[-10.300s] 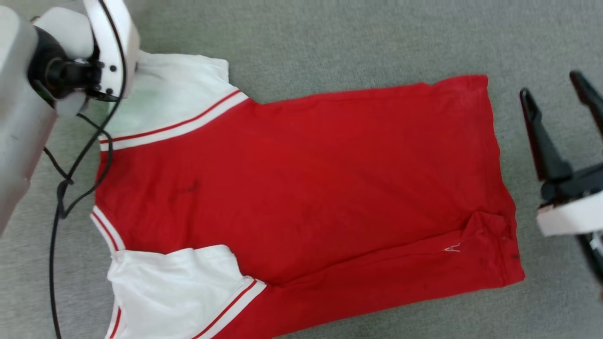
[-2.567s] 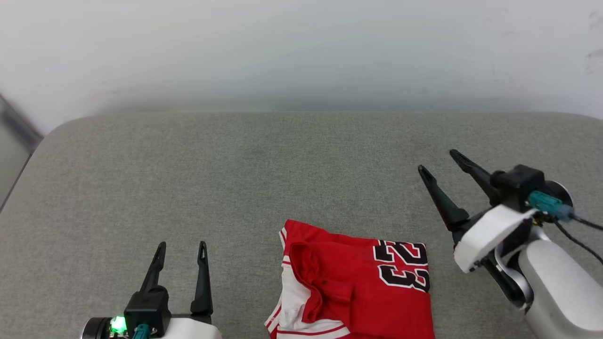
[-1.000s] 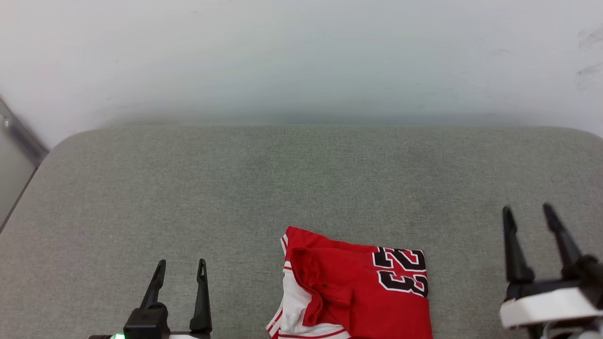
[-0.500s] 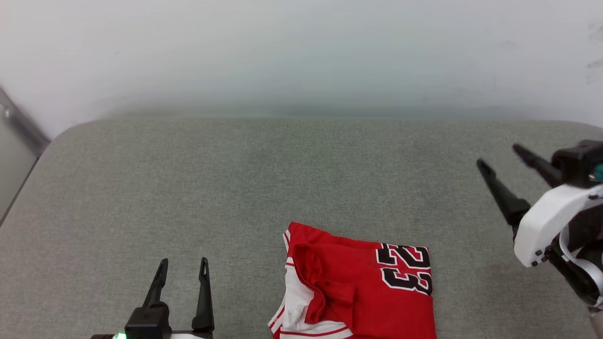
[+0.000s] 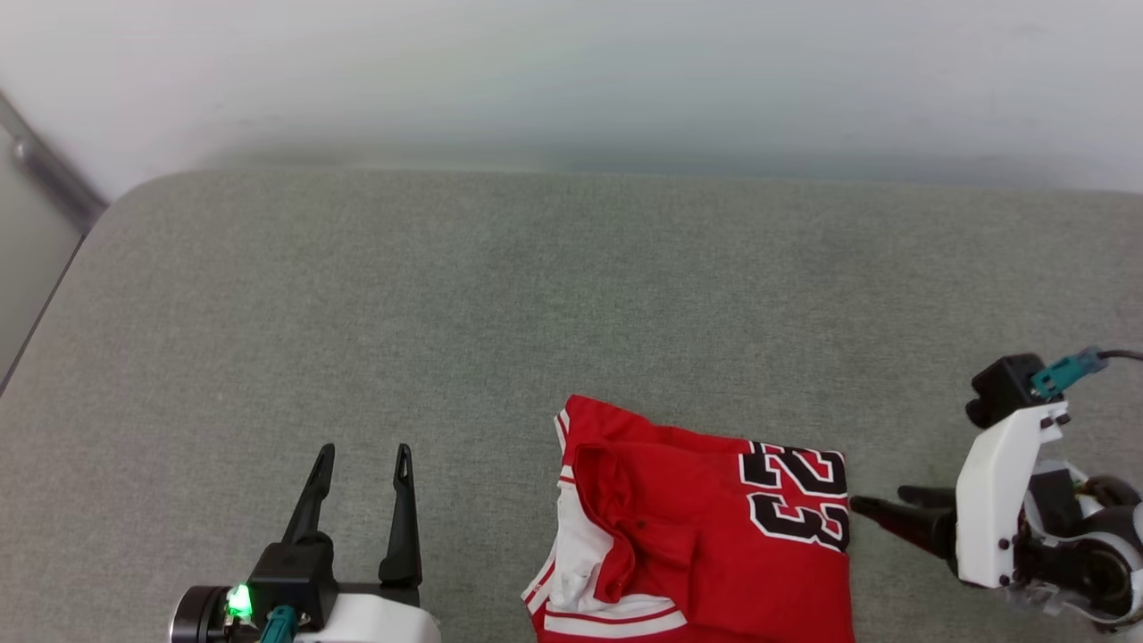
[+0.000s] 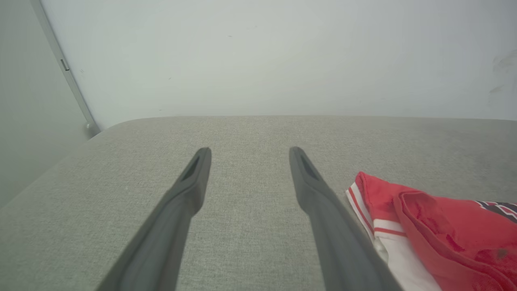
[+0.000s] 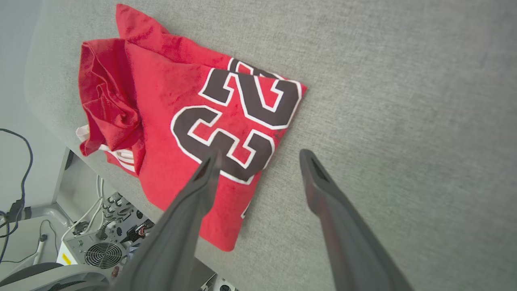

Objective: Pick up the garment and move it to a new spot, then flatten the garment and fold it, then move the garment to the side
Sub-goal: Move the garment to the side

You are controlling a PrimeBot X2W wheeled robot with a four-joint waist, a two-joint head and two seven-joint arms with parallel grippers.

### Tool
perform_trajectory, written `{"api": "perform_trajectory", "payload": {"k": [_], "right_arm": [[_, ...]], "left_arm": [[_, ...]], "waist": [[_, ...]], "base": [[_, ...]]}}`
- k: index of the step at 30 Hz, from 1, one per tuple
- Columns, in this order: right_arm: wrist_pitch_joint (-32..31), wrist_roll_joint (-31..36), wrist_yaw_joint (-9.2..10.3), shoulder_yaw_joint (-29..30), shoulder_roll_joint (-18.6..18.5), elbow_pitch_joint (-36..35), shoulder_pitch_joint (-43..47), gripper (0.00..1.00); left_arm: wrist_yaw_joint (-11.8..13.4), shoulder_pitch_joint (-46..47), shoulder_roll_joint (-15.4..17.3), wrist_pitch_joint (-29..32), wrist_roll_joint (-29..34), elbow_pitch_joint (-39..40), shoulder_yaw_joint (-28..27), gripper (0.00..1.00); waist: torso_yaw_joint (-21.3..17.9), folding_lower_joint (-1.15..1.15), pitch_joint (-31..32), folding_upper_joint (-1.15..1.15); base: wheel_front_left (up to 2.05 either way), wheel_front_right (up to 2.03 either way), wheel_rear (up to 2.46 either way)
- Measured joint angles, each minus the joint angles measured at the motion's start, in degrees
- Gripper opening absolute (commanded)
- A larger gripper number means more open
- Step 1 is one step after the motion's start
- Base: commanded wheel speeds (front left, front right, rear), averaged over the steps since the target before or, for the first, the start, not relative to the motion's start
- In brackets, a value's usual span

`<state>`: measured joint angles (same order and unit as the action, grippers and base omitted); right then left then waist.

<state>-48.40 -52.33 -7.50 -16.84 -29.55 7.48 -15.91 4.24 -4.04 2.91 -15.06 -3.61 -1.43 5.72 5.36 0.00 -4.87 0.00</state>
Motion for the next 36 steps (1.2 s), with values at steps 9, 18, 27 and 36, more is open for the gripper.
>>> {"api": "perform_trajectory", "payload": {"k": [9,18,27,36], "right_arm": [[1.8,-2.9,0.0,-2.2,5.4,6.7,1.2,1.0],[6.9,-2.6,-0.07,-7.2,6.9,9.6,0.6,1.0],[12.8,-3.9,0.0,-13.7,4.5,7.5,-1.8,0.0],[15.5,-4.1,0.0,-18.5,-1.7,0.4,-6.9,0.0]], "left_arm": [[-0.2,2.6,0.0,0.0,0.0,0.2,1.1,1.0],[0.1,4.8,0.0,0.0,-0.2,-0.1,2.3,1.0],[0.4,4.7,0.0,0.0,-0.5,-1.1,2.5,1.0],[0.8,1.3,0.0,0.0,-0.8,-0.8,1.8,1.0]], "waist": [[2.0,0.0,-4.1,0.0],[4.0,0.0,-7.4,0.0],[4.4,0.0,-5.6,0.0],[2.3,0.0,-0.8,0.0]], "base": [[0.0,0.0,0.0],[0.0,0.0,0.0],[0.0,0.0,0.0],[0.0,0.0,0.0]]}}
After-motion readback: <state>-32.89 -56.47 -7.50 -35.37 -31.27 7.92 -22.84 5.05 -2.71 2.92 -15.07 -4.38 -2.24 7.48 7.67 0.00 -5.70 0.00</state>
